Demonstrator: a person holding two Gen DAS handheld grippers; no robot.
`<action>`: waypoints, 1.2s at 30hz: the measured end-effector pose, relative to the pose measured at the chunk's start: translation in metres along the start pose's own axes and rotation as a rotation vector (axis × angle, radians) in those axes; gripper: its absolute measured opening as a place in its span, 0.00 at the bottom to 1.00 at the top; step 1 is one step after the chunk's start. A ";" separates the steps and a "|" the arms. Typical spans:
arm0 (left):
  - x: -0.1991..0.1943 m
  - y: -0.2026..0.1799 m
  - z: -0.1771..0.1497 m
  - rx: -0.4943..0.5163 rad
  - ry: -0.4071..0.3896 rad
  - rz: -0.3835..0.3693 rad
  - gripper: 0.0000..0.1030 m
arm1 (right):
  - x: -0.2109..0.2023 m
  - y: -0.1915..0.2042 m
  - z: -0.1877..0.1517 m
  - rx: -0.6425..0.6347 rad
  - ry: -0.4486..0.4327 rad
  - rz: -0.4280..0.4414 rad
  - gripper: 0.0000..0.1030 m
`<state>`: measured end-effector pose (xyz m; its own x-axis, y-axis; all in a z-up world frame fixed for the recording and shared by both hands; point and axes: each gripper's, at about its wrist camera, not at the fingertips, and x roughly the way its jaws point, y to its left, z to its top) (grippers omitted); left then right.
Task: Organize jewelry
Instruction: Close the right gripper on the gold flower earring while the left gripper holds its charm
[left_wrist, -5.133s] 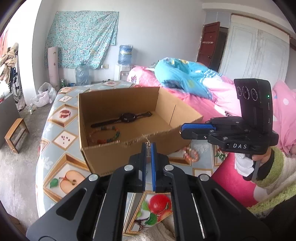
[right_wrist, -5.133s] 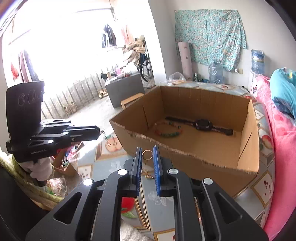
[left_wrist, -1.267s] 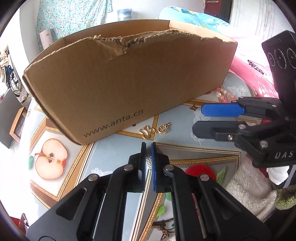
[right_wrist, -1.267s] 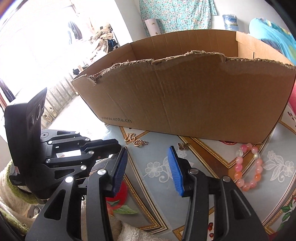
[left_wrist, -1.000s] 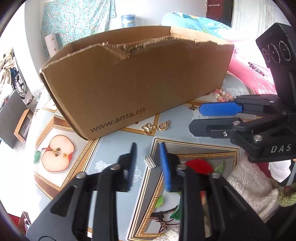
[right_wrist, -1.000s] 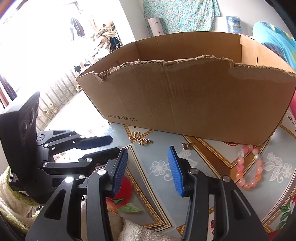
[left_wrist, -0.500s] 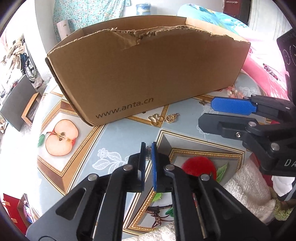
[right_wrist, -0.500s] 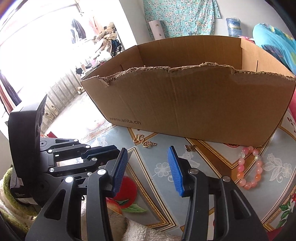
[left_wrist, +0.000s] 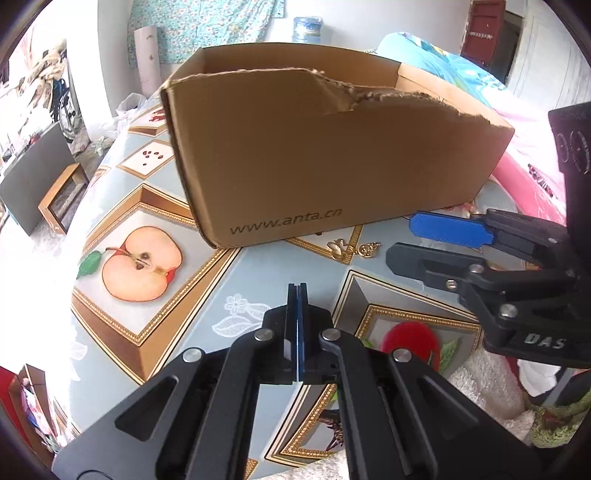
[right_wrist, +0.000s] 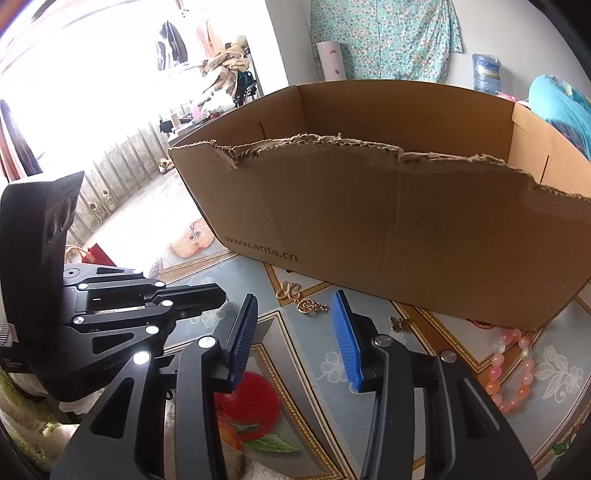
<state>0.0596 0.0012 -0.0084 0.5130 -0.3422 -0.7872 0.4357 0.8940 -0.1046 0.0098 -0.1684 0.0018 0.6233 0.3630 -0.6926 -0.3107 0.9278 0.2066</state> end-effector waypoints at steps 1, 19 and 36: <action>-0.002 0.002 -0.001 -0.003 -0.007 -0.002 0.00 | 0.003 0.001 0.001 -0.012 0.005 -0.012 0.37; -0.012 0.004 -0.009 0.009 -0.045 -0.036 0.00 | 0.032 0.010 0.008 -0.176 0.074 -0.066 0.12; -0.028 -0.002 -0.003 -0.001 -0.112 -0.061 0.00 | -0.001 -0.001 0.014 -0.041 -0.017 -0.018 0.12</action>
<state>0.0422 0.0100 0.0120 0.5648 -0.4258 -0.7069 0.4681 0.8708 -0.1505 0.0197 -0.1686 0.0124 0.6410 0.3485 -0.6839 -0.3288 0.9298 0.1656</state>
